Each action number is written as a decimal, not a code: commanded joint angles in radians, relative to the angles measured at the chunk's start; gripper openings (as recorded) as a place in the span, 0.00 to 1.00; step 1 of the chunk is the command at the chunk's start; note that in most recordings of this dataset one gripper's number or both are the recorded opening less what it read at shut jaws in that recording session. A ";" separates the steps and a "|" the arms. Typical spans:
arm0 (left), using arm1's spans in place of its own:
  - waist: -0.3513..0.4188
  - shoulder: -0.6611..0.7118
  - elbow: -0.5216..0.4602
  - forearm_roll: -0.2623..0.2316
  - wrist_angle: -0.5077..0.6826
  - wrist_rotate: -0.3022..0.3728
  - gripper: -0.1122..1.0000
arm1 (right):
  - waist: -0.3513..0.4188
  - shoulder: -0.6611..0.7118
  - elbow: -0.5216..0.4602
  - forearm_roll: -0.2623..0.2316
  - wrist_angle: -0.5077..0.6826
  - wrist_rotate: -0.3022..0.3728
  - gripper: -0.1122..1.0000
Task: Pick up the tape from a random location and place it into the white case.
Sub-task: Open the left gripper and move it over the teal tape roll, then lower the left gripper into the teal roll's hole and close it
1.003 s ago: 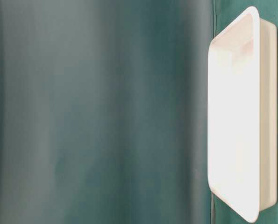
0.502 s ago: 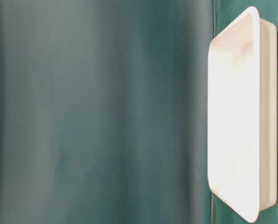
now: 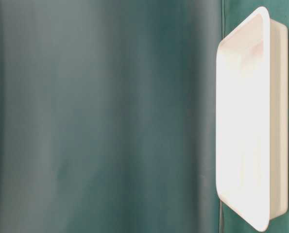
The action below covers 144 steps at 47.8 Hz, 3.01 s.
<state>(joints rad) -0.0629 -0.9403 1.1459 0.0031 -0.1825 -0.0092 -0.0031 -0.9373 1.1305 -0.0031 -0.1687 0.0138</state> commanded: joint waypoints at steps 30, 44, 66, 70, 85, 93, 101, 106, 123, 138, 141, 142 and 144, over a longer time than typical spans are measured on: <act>0.066 0.347 -0.215 -0.002 -0.015 0.015 0.98 | 0.000 0.020 -0.029 0.000 -0.005 -0.002 0.91; 0.075 0.360 -0.222 -0.002 -0.002 0.014 0.98 | -0.002 0.020 -0.029 0.000 0.006 -0.003 0.91; 0.091 0.440 -0.353 -0.002 0.314 0.008 0.98 | 0.000 0.020 -0.041 0.000 0.026 -0.003 0.91; 0.092 0.479 -0.400 -0.002 0.417 0.008 0.98 | 0.000 0.021 -0.044 0.000 0.034 -0.003 0.91; 0.092 0.618 -0.574 -0.002 0.769 -0.002 0.98 | -0.002 0.028 -0.046 0.000 0.043 -0.003 0.91; 0.092 0.670 -0.644 -0.002 0.891 -0.008 0.98 | -0.002 0.029 -0.046 0.000 0.051 -0.003 0.91; 0.092 0.684 -0.660 0.000 0.900 -0.008 0.98 | -0.002 0.029 -0.046 -0.002 0.051 -0.003 0.91; 0.092 0.680 -0.655 0.002 0.900 -0.008 0.98 | -0.002 0.032 -0.046 -0.002 0.054 -0.003 0.91; 0.092 0.680 -0.653 0.002 0.905 -0.008 0.98 | -0.002 0.037 -0.046 -0.002 0.057 -0.003 0.91; 0.092 0.680 -0.653 0.002 0.907 -0.008 0.98 | -0.002 0.038 -0.046 -0.002 0.057 -0.003 0.91; 0.092 0.680 -0.652 0.002 0.908 -0.008 0.98 | 0.000 0.037 -0.046 -0.002 0.058 -0.003 0.91; 0.092 0.680 -0.653 0.002 0.908 -0.008 0.98 | 0.000 0.037 -0.046 -0.002 0.058 -0.003 0.91; 0.092 0.680 -0.653 0.002 0.908 -0.008 0.98 | -0.002 0.037 -0.046 -0.002 0.057 -0.003 0.91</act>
<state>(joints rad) 0.0276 -0.2470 0.5108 0.0031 0.7286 -0.0153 -0.0031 -0.9066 1.1121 -0.0031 -0.1074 0.0123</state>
